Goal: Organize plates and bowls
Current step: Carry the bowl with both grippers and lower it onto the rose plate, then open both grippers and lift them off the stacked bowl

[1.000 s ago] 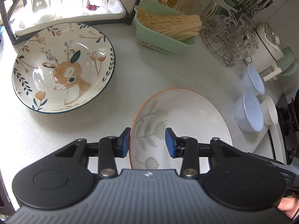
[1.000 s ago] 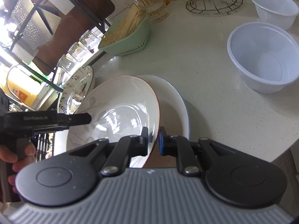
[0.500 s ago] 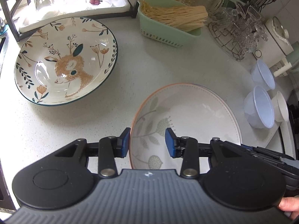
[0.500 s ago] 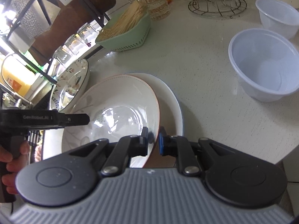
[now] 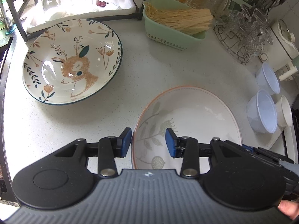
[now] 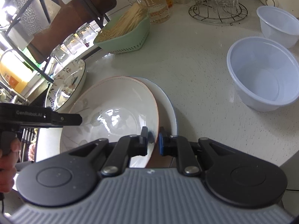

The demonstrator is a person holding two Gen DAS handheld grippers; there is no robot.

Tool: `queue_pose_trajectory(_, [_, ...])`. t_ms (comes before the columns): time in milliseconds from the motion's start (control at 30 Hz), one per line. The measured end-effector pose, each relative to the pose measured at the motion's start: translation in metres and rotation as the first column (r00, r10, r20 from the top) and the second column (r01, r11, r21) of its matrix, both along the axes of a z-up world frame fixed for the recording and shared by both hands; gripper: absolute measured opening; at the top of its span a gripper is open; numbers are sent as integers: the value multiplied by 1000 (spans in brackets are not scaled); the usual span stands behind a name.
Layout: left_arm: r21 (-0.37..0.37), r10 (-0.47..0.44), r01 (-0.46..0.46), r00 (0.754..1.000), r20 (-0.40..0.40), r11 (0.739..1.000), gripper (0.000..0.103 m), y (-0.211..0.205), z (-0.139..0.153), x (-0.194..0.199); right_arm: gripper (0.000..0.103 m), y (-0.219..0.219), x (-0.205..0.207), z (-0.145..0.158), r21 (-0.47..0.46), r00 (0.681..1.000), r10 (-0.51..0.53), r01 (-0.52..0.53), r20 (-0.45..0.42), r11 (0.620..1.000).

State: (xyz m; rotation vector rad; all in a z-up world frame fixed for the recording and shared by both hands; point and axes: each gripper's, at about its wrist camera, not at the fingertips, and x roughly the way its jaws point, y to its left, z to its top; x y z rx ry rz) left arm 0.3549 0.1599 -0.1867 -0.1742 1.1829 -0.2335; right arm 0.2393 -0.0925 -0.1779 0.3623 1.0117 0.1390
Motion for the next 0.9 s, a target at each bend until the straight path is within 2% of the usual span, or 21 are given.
queue_pose_trajectory(100, [-35, 44, -43, 999, 3, 998, 45, 4, 5, -3, 15, -1, 3, 3, -2, 999, -37, 37, -17, 999])
queue_pose_trajectory(267, [-71, 105, -103, 994, 28, 992, 45, 8, 14, -10, 14, -5, 8, 13, -13, 998, -56, 56, 32, 998])
queue_pose_trajectory(400, [-48, 124, -121, 990, 62, 991, 45, 8, 21, -21, 14, -3, 6, 15, -42, 998, -30, 32, 51, 999])
queue_pose_trajectory(500, [28, 104, -107, 990, 92, 994, 45, 2, 26, -29, 14, -5, 3, 22, -63, 996, -20, 26, 87, 998])
queue_pose_trajectory(567, [52, 98, -104, 989, 108, 993, 45, 0, 28, -34, 14, -7, 6, 28, -84, 994, -27, 37, 108, 996])
queue_pose_trajectory(700, [72, 96, -108, 985, 146, 992, 45, -4, 41, -43, 14, -19, 5, 46, -61, 987, -28, 38, 159, 997])
queue_pose_trajectory(900, [51, 106, -120, 970, 221, 992, 45, -16, 73, -57, 14, -37, -7, 86, -51, 967, -26, 40, 254, 998])
